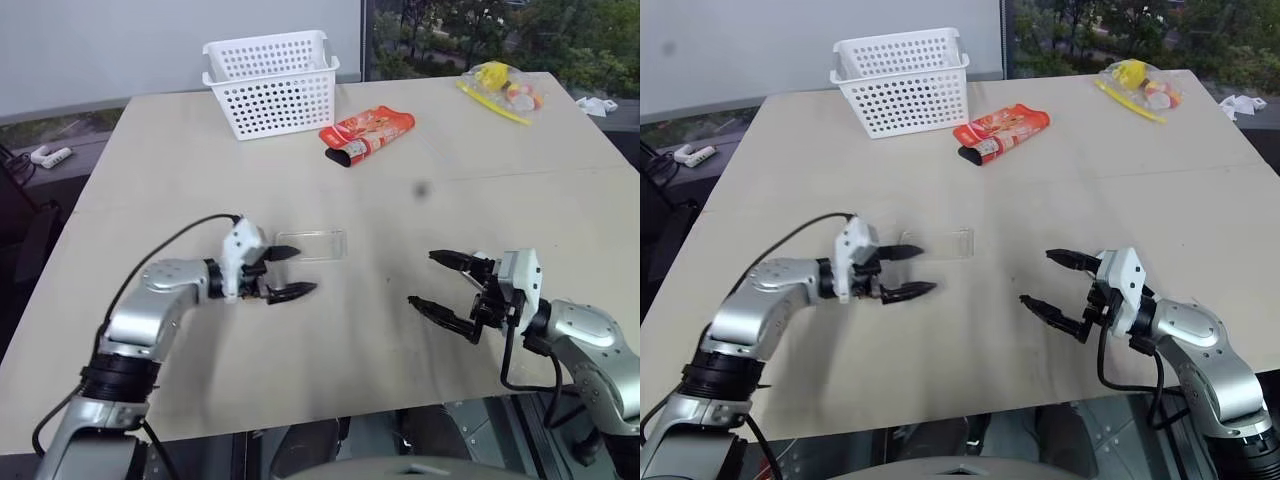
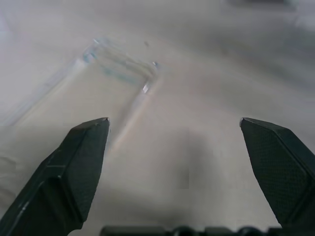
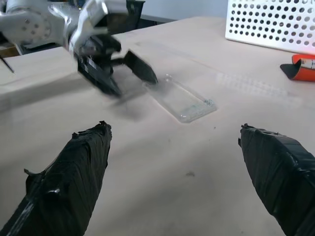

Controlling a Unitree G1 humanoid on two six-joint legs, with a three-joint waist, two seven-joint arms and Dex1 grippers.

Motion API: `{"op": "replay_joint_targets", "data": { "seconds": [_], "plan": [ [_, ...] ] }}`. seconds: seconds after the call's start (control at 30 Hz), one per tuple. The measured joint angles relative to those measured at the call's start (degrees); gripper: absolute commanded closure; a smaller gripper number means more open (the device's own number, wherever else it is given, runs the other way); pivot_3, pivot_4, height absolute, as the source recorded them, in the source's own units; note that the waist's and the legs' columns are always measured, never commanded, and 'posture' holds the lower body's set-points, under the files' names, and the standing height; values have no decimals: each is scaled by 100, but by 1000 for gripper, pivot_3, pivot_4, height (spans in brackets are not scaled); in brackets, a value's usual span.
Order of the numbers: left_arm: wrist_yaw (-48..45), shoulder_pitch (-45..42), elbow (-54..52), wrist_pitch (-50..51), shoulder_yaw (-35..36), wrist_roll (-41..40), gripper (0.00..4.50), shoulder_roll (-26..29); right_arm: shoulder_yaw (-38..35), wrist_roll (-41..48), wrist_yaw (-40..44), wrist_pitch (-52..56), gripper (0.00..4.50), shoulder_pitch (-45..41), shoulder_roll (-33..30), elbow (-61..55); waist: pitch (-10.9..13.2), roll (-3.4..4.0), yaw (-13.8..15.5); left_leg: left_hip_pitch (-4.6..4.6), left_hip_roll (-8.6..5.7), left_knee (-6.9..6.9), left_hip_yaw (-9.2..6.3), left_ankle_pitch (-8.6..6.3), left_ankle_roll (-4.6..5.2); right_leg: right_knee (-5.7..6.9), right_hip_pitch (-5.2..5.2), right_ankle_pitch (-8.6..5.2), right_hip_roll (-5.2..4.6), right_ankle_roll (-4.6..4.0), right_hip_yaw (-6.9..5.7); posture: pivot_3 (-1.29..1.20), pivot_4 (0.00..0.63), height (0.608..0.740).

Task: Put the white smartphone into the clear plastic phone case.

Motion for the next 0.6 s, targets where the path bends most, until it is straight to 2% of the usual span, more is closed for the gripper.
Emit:
{"op": "replay_joint_targets", "data": {
  "seconds": [0.1, 0.2, 0.33, 0.47, 0.5, 0.53, 0.6],
  "plan": [
    [-162, -507, 632, -171, 168, 79, 32, 84, -26, -11, -82, 14, 0, 80, 0, -46, 0, 0, 6, 4, 0, 4, 1, 0, 1, 0, 2, 0, 1, 0, -9, 0, 150, 740],
    [-223, -802, 1197, -581, -60, 547, 32, 11, -28, -9, -124, 47, 0, 82, 2, -95, 0, 0, -6, 8, -1, 8, 14, 1, 2, -1, 3, 1, 0, 1, -6, 0, 150, 740],
    [-370, -1163, 2021, -1209, -751, 1221, 32, -524, 9, -54, -187, 240, 0, 11, -109, -120, 0, -1, 16, 4, -1, 10, 12, 2, 1, -1, 3, 2, 0, 0, -10, 0, 150, 740],
    [-457, -1715, 2876, -1936, -1143, 1756, 32, -943, 62, -140, -259, 482, 0, 23, -307, -153, -3, -6, 14, 2, -1, 13, 8, 1, 1, 1, 5, 2, 0, 1, -13, 0, 150, 740],
    [-435, -1898, 3181, -2123, -1173, 1881, 419, -1041, 81, -171, -293, 551, 0, 54, -360, -182, -4, -5, 7, 2, -1, 13, 8, 1, 2, 2, 6, 1, 0, 1, -13, 0, 150, 740],
    [-422, -1996, 3345, -2230, -1179, 1939, 534, -1100, 83, -186, -324, 607, 0, 69, -382, -205, -5, -6, 0, 2, -1, 13, 8, 1, 2, 2, 6, 1, 0, 2, -13, 0, 150, 740],
    [-389, -2165, 3693, -2399, -1181, 2032, 1098, -1220, 93, -236, -380, 726, 0, 96, -444, -257, -7, -5, -9, 5, -1, 13, 10, 1, 3, 4, 6, 1, 0, 2, -12, 0, 150, 740]
  ]
}}
